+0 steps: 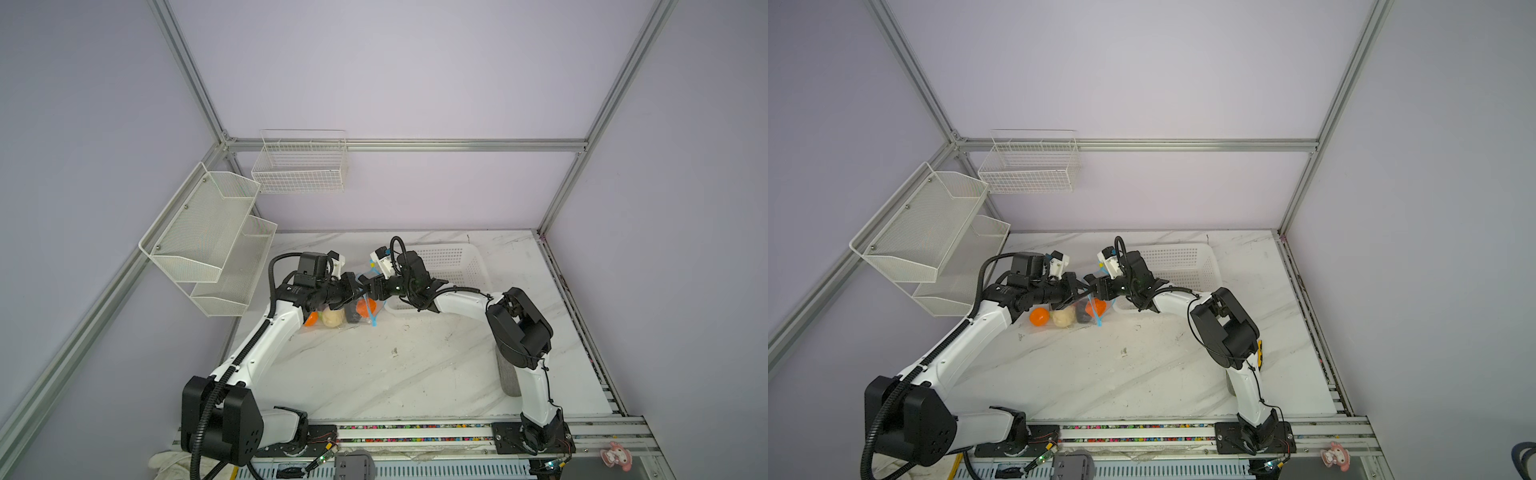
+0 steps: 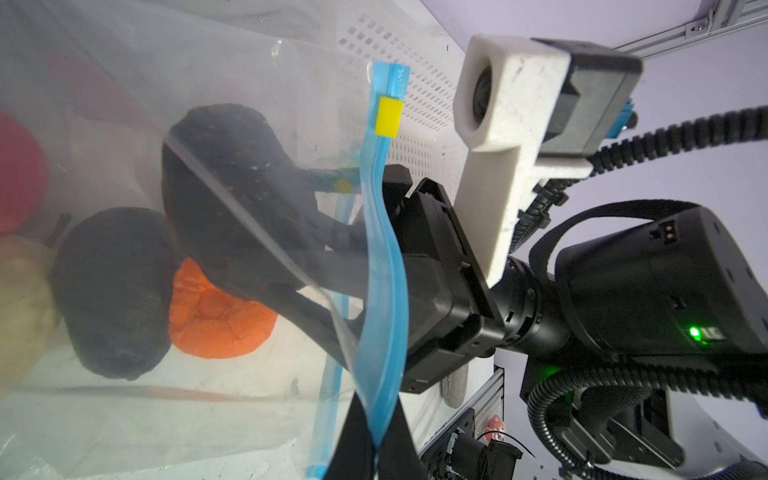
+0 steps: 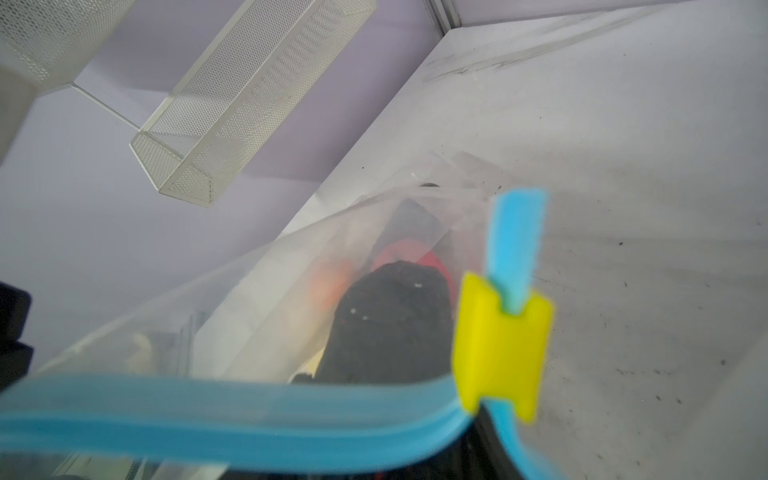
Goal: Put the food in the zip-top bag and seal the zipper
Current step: 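Lower the eggplant into the bag mouth and open the right gripper, then withdraw the right gripper from the bag back over the basket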
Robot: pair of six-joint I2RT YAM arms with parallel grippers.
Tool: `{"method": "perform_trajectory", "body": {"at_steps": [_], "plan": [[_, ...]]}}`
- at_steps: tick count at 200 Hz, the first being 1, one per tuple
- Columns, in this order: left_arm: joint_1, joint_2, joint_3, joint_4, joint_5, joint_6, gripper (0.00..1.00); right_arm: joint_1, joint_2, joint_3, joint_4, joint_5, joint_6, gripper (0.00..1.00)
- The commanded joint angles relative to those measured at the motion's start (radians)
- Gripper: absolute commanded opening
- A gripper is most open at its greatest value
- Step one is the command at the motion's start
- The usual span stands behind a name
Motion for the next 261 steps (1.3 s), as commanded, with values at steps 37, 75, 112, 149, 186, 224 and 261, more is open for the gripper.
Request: {"method": "perform_trajectory", "body": {"at_steps": [37, 75, 112, 149, 186, 224, 261], "plan": [[-0.003, -0.033, 0.011, 0.029, 0.024, -0.004, 0.0, 0.017, 0.038, 0.03, 0.017, 0.037, 0.002, 0.52], [-0.002, -0.032, 0.01, 0.028, 0.024, -0.004, 0.0, 0.02, 0.032, 0.024, 0.01, 0.051, -0.002, 0.56], [-0.002, -0.033, 0.008, 0.028, 0.021, -0.004, 0.0, 0.024, 0.016, 0.02, 0.001, 0.063, -0.01, 0.63], [-0.002, -0.038, 0.004, 0.029, 0.019, -0.004, 0.0, 0.028, -0.003, 0.01, -0.003, 0.073, -0.019, 0.66], [-0.001, -0.04, -0.001, 0.028, 0.013, -0.004, 0.0, 0.029, -0.042, -0.003, -0.036, 0.092, -0.016, 0.66], [-0.001, -0.04, -0.007, 0.029, 0.005, -0.004, 0.0, 0.031, -0.136, -0.02, -0.24, 0.198, 0.022, 0.65], [-0.001, -0.036, -0.018, 0.032, 0.005, -0.006, 0.0, 0.031, -0.236, -0.053, -0.432, 0.25, 0.076, 0.65]]}}
